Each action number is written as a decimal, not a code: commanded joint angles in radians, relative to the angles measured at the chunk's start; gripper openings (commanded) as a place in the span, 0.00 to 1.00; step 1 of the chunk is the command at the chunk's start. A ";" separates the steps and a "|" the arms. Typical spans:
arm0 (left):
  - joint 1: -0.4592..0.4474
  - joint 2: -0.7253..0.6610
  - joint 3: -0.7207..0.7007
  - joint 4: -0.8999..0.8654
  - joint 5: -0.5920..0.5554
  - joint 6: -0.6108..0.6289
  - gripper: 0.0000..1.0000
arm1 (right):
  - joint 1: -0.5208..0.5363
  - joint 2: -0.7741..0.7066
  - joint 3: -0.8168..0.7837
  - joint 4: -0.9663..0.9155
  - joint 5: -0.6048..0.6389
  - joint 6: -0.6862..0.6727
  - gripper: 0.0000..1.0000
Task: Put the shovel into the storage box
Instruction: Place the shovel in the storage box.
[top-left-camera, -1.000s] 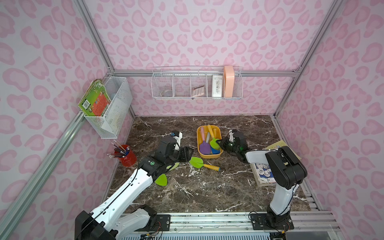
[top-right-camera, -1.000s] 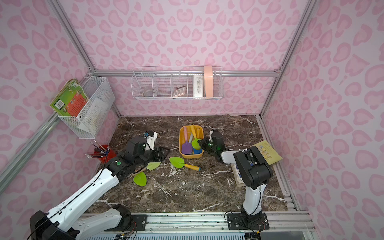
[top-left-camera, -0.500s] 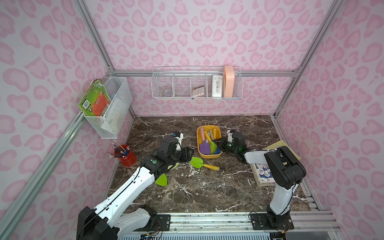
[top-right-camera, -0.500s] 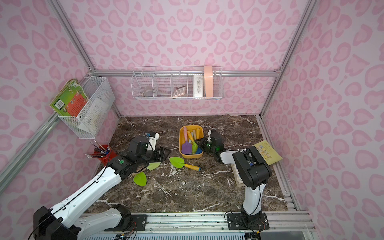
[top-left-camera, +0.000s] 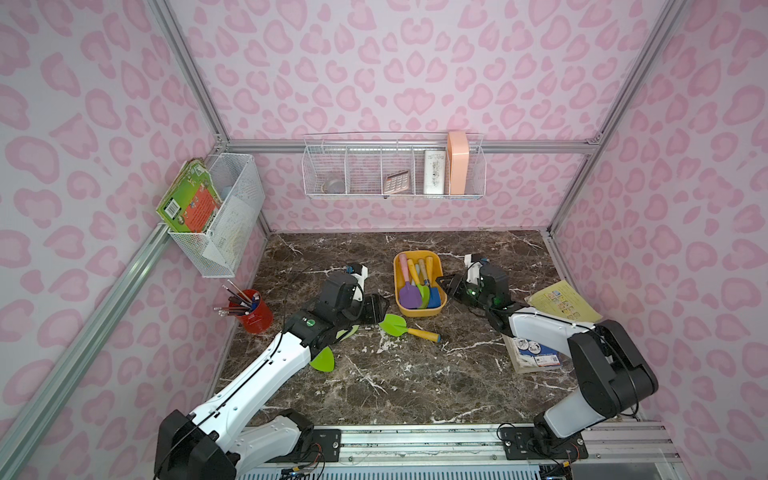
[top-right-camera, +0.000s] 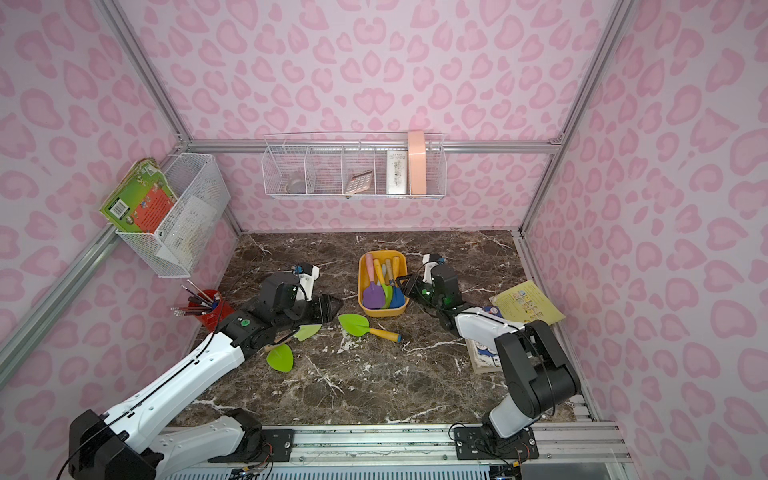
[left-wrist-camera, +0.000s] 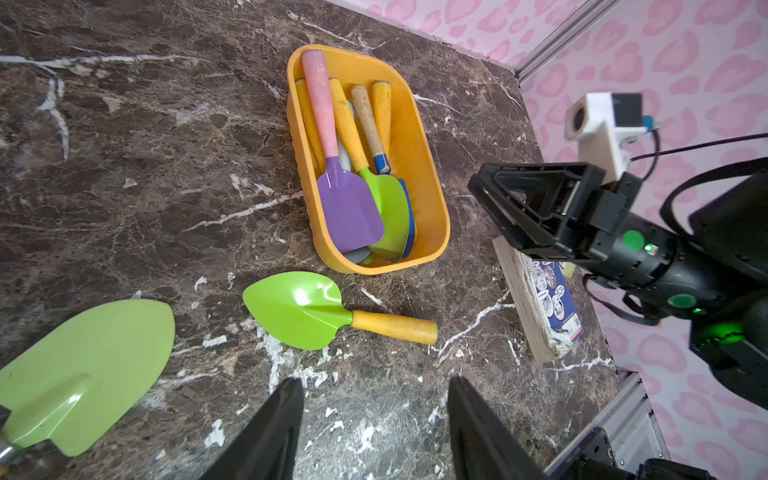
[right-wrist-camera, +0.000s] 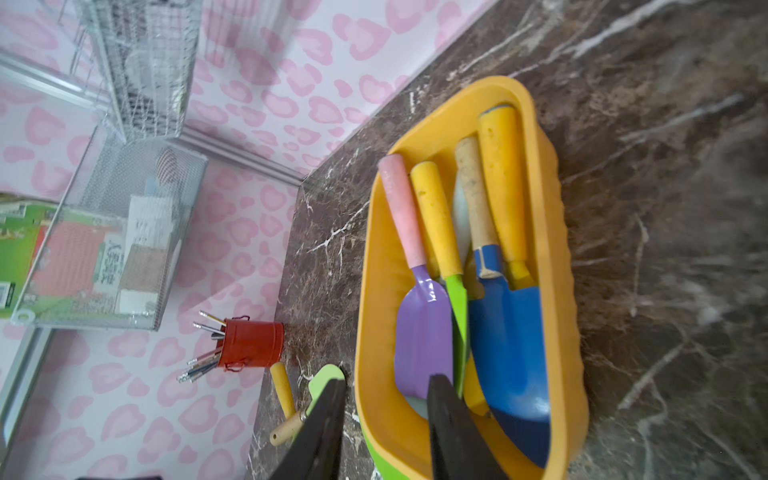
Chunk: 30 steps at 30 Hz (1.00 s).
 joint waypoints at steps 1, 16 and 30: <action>-0.008 0.013 0.004 -0.043 0.004 0.002 0.61 | 0.022 -0.045 0.019 -0.131 0.018 -0.225 0.37; -0.037 -0.010 -0.104 -0.107 -0.098 -0.055 0.60 | 0.171 -0.177 -0.143 -0.334 0.026 -0.549 0.43; -0.041 0.028 -0.125 -0.081 -0.108 -0.062 0.60 | 0.302 -0.065 -0.119 -0.367 0.268 -0.693 0.50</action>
